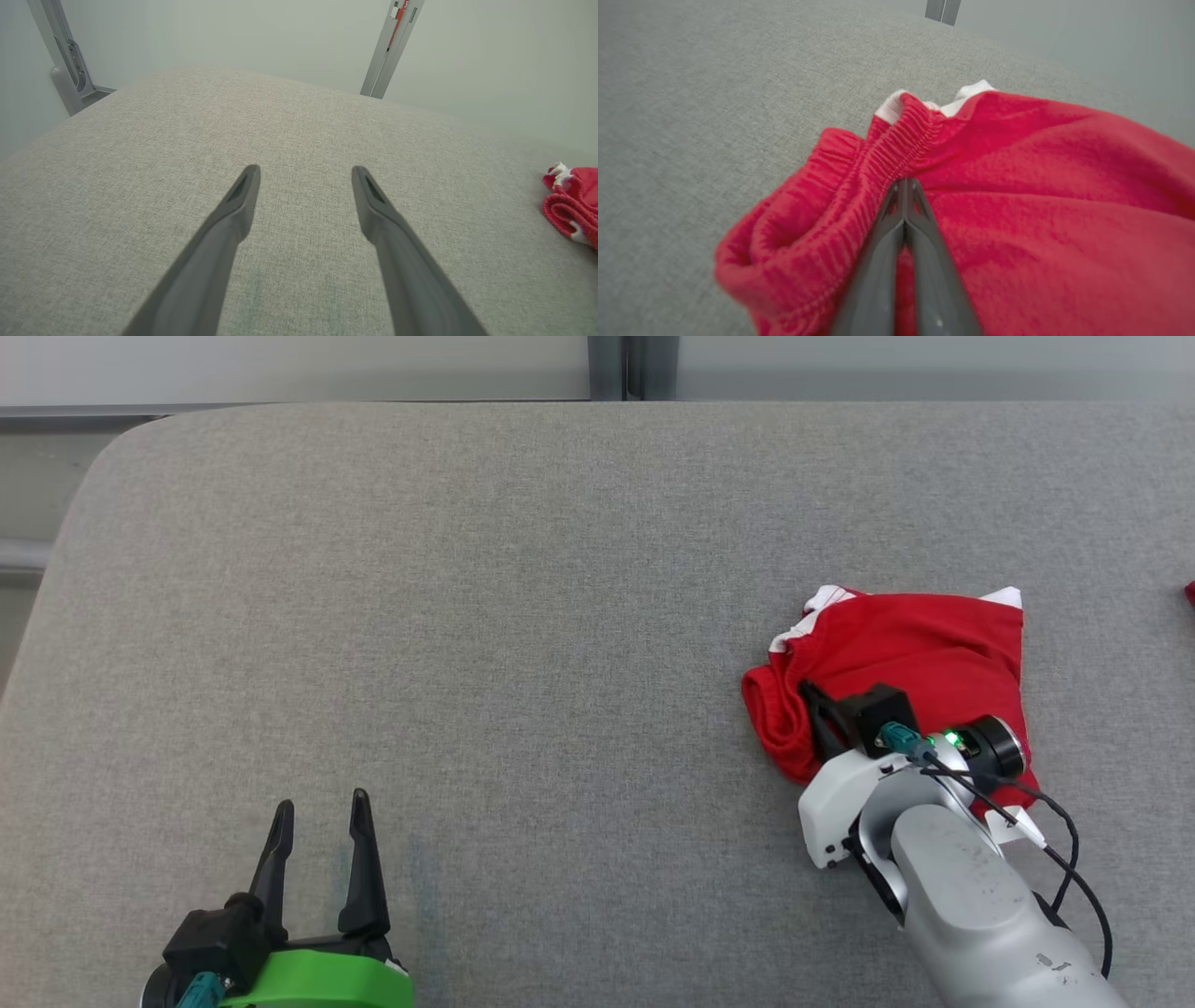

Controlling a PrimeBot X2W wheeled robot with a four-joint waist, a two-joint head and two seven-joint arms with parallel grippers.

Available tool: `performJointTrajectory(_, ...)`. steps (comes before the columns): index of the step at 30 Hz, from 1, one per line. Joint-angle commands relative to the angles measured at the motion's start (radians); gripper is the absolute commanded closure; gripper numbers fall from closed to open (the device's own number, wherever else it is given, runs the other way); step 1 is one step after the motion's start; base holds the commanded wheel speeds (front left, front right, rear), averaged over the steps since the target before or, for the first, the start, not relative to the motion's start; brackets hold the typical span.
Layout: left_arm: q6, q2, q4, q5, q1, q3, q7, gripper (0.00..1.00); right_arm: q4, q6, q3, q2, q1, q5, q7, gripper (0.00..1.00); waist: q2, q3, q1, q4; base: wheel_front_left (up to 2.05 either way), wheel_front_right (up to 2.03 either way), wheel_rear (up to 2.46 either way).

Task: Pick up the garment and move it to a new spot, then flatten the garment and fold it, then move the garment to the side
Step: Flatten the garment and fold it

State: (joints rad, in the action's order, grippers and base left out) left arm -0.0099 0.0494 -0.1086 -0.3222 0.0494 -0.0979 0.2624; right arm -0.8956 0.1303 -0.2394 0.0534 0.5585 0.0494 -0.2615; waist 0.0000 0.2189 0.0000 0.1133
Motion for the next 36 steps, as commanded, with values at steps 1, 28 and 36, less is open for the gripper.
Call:
performJointTrajectory(1, 0.000, 0.003, -0.004, -0.007, -0.019, -0.002, 0.003, 0.00, -0.006, 0.001, -0.022, -0.003, -0.007, -0.017, -0.003, 1.00, 0.0000, 0.001, 0.0000, -0.001, 0.00, 0.00, 0.00)
performJointTrajectory(28, -0.005, 0.003, 0.045, -0.015, 0.071, 0.068, 0.003, 0.00, 0.740, 0.000, 0.356, 0.083, -0.475, -0.032, -0.003, 0.00, 0.0000, -0.147, 0.0000, -0.123, 0.00, 0.00, 0.00)
performJointTrajectory(36, -0.034, 0.003, 0.009, 0.020, 0.117, 0.084, 0.002, 0.00, 0.854, 0.001, 0.396, 0.136, -0.696, -0.104, -0.004, 0.00, 0.0000, -0.203, 0.0000, -0.129, 0.00, 0.00, 0.00)
